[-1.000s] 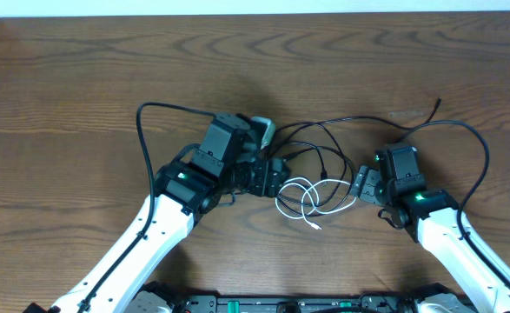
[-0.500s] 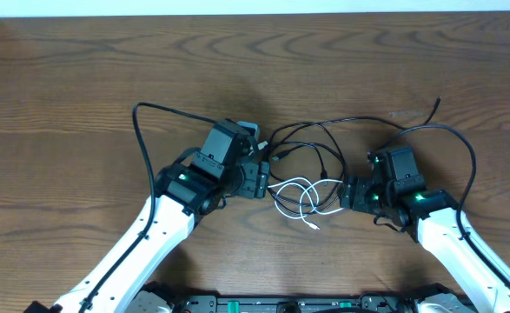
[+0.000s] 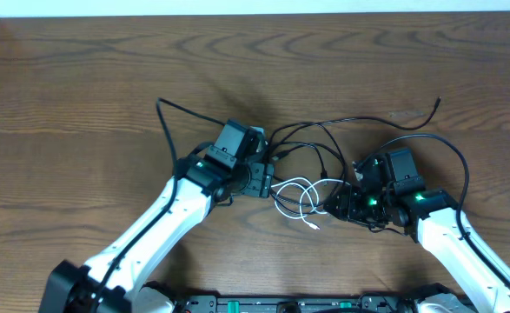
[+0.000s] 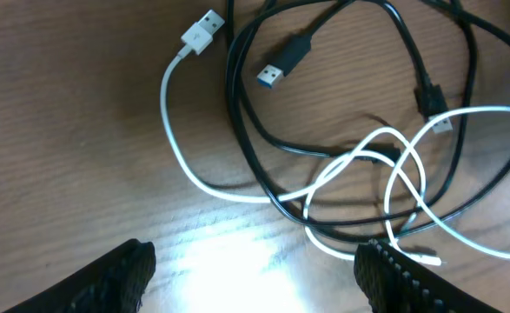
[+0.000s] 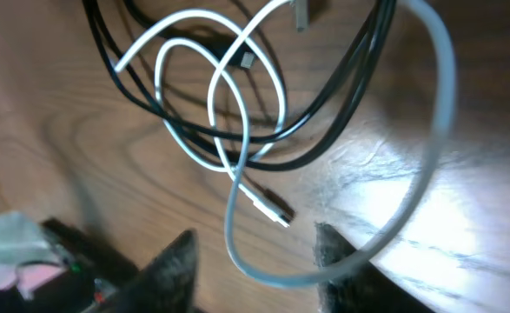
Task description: Untangle cables
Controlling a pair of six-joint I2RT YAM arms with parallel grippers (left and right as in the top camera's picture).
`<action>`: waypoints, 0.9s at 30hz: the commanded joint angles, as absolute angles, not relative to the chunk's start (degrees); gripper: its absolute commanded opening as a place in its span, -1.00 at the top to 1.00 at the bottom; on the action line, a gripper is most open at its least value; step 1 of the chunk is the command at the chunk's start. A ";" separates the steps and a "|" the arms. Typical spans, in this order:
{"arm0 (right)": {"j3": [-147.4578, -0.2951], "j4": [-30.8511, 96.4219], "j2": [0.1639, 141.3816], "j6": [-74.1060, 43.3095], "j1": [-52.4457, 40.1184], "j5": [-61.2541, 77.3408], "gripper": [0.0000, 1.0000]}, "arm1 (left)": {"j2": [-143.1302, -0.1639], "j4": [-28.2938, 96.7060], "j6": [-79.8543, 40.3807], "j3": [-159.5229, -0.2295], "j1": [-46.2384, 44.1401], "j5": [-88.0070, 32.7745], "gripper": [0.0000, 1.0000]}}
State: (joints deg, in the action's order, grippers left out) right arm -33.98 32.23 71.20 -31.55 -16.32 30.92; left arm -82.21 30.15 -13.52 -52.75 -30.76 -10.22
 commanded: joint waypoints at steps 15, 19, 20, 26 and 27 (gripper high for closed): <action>-33.91 31.68 71.26 -37.74 -16.27 18.74 0.45 | -92.42 23.00 -14.22 -52.34 -30.72 -11.18 -0.57; -33.89 31.46 71.26 -37.76 -16.29 17.37 0.53 | -93.34 22.44 -14.22 -52.34 -30.72 -11.14 -0.57; -33.89 31.24 71.26 -37.89 -16.29 16.73 0.53 | -93.69 22.11 -14.22 -52.29 -30.72 -11.14 -0.57; -33.89 30.81 71.29 -37.95 -17.45 15.88 0.54 | -95.31 21.69 -14.24 -52.27 -30.72 -11.16 -0.57; -33.82 30.83 71.29 -38.72 -18.09 14.20 0.52 | -95.64 21.47 -14.24 -52.27 -30.72 -11.16 -0.57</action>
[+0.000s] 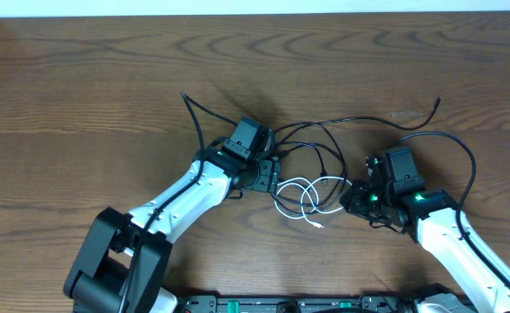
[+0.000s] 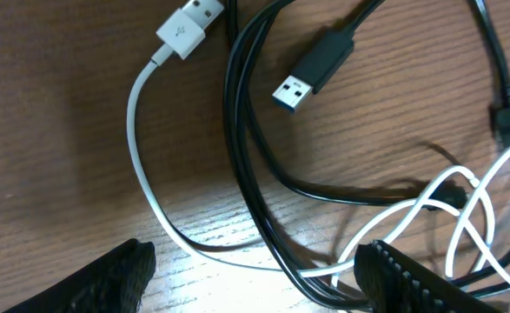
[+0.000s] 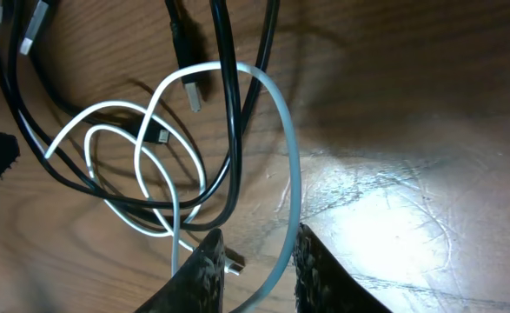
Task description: Untangle cables
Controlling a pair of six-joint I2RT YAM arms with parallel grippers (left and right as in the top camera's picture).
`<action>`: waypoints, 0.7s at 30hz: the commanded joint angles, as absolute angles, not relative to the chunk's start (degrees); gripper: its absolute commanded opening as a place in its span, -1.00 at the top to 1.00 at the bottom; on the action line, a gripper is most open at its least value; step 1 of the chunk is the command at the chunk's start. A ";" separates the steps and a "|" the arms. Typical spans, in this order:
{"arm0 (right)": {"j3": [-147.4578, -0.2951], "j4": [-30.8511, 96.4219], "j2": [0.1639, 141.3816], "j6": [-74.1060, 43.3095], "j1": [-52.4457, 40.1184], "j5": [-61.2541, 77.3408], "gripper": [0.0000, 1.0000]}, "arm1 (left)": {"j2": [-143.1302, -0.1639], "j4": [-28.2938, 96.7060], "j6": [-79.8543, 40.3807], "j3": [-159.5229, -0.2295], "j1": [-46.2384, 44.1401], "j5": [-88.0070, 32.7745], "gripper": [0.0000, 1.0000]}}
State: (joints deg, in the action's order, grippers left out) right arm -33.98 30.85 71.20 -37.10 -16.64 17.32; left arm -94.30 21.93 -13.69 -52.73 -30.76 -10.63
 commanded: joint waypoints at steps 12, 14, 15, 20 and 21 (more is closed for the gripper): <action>-32.73 28.73 71.29 -40.32 -21.02 10.90 0.74 | -96.40 19.97 -14.24 -52.05 -30.72 -11.11 -0.57; -32.73 28.75 71.29 -40.29 -21.06 10.90 0.82 | -96.64 19.94 -14.22 -51.86 -30.72 -11.11 -0.57; -32.73 28.73 71.29 -40.29 -21.06 10.92 0.90 | -96.92 19.94 -14.22 -51.81 -30.72 -11.11 -0.57; -32.73 27.09 71.29 -40.21 -21.06 10.90 0.98 | -100.03 19.40 -15.03 -51.81 -30.72 -11.14 -0.57; -32.73 26.57 71.29 -40.18 -21.06 10.92 0.98 | -100.60 19.22 -15.64 -51.81 -30.72 -11.14 -0.57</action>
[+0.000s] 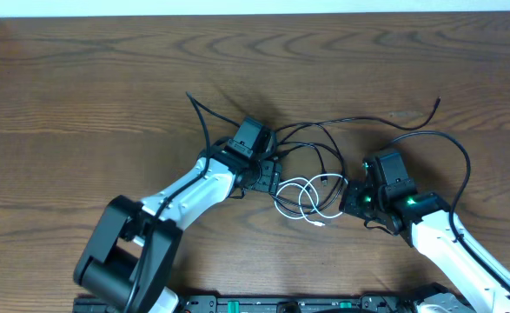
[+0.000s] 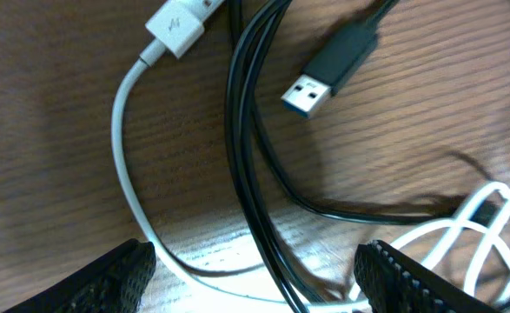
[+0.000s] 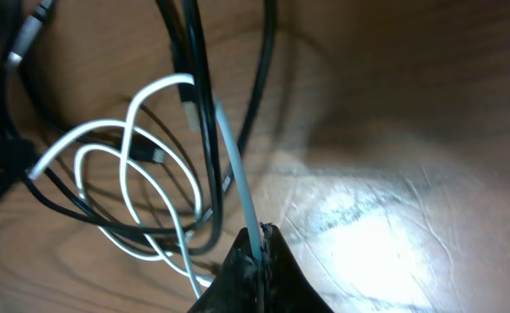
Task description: Untangle cables
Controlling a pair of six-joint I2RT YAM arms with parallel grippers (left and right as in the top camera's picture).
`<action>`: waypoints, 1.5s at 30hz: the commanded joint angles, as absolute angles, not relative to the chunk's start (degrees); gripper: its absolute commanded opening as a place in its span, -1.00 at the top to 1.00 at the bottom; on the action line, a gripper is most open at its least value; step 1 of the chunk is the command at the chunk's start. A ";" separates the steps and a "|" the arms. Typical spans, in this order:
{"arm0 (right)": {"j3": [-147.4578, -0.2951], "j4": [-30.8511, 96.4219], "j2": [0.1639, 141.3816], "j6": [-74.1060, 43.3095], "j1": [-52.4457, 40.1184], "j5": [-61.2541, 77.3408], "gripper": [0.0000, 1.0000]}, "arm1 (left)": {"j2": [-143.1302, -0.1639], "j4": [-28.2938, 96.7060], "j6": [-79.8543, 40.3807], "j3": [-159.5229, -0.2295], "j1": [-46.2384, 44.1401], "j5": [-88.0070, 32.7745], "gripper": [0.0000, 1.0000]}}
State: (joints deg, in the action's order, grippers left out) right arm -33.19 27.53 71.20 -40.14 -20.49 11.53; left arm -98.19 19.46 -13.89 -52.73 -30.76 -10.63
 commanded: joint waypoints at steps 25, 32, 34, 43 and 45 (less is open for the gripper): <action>-35.53 11.07 66.81 -19.16 -16.25 33.61 0.98 | -102.76 19.16 -16.58 -51.79 -30.72 -11.31 -0.57; -37.01 10.87 58.61 -19.29 -6.90 34.20 0.98 | -102.76 19.20 -16.58 -51.75 -30.72 -11.31 -0.57; -37.06 10.87 56.07 -19.77 -4.21 34.61 0.98 | -102.76 19.20 -16.58 -51.75 -30.72 -11.31 -0.57; -37.06 11.88 49.63 -19.90 4.47 34.72 0.98 | -102.76 19.18 -16.58 -51.75 -30.72 -11.31 -0.57; -37.06 12.01 49.63 -19.88 4.86 34.72 0.98 | -102.76 19.18 -16.58 -51.75 -30.72 -11.29 -0.57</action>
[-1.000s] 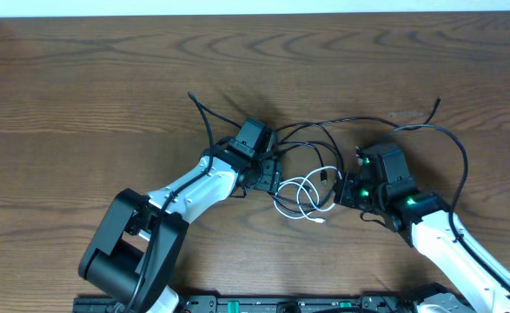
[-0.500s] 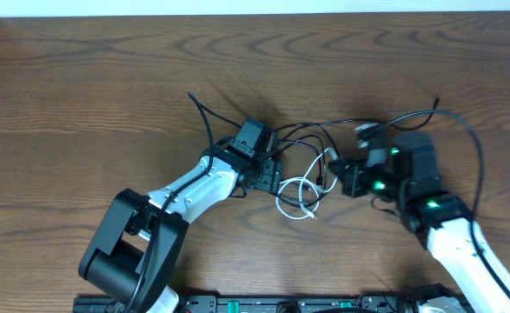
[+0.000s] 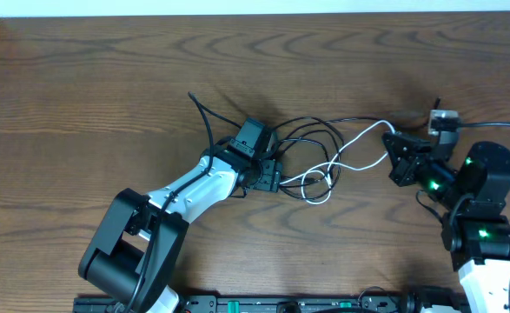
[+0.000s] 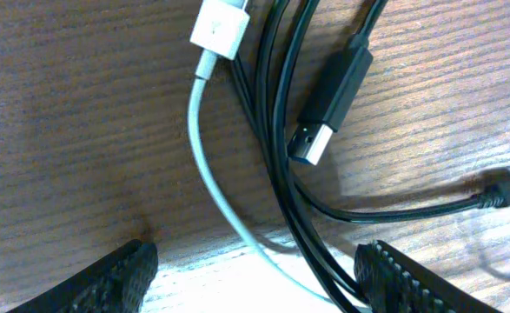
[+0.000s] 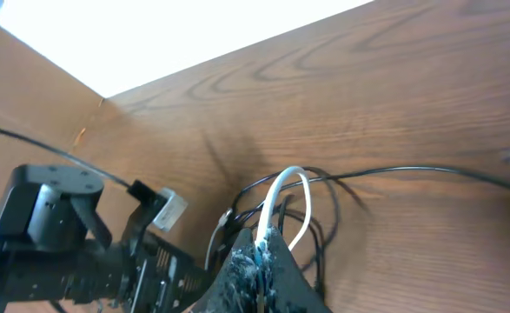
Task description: Untangle cables
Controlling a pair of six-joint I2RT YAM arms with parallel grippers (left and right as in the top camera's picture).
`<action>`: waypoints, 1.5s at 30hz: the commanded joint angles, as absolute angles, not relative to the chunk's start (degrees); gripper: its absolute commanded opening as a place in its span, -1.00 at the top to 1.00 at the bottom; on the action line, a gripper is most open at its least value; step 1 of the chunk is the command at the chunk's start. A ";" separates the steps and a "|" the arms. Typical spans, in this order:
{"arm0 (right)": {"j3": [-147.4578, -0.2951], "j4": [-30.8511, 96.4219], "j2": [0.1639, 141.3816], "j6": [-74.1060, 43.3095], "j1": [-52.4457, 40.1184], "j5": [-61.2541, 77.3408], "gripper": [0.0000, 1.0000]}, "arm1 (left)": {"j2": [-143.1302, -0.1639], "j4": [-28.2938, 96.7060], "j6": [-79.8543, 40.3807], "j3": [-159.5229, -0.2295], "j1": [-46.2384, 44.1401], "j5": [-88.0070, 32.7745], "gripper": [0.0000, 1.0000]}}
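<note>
A tangle of black cables [image 3: 315, 130] and one white cable [image 3: 359, 143] lies mid-table. My right gripper [image 3: 393, 144] is shut on the white cable [image 5: 276, 196] and holds it up, right of the tangle, in a stretched loop; the pinch shows in the right wrist view [image 5: 261, 245]. My left gripper [image 3: 264, 179] is open, low at the tangle's left side. Between its fingers [image 4: 124, 274] run the white cable [image 4: 204, 148] and black strands [image 4: 276, 156]. The white USB plug [image 4: 223, 26] and a black USB plug [image 4: 328, 104] lie just ahead.
A thin black cable end [image 3: 437, 103] reaches toward the back right. The brown wooden table [image 3: 107, 69] stretches wide on the left and at the back. The left arm [image 5: 72, 235] lies close behind the tangle in the right wrist view.
My right gripper, shut on the white cable low by the tangle's right side, is now higher and farther back-right. The white loops have been drawn out into a stretched line. The left gripper barely moved.
Both grippers stood open at either side of the tangle, the white cable in loose loops. They were then closer in, the right one astride a white strand. Then the right gripper was shut on it. Now it holds it raised while the left stays open at the plugs.
</note>
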State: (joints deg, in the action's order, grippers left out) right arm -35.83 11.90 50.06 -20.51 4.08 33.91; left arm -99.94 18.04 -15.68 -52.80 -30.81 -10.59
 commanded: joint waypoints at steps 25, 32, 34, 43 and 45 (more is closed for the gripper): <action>-37.06 19.86 50.54 -34.41 19.25 -6.68 0.98 | -102.76 32.53 -32.21 -51.75 -25.76 12.08 -0.18; -37.06 24.12 55.75 -41.63 29.19 -9.72 0.98 | -102.76 33.39 -33.58 -51.75 -24.27 12.03 -0.18; -37.06 24.29 58.43 -42.09 31.22 -8.60 0.98 | -102.76 33.36 -34.68 -51.75 -24.27 12.03 -0.18; -37.06 12.82 69.97 -38.06 33.01 7.77 0.98 | -102.76 32.53 -35.24 -51.75 -24.29 10.52 -0.18; -37.06 8.34 70.30 -36.49 33.01 13.04 0.98 | -102.76 32.49 -35.24 -51.75 -24.29 10.52 -0.18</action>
State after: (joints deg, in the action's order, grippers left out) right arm -35.94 12.19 69.93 -39.75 32.77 2.31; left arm -99.96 31.94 -34.74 -53.74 -24.84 9.69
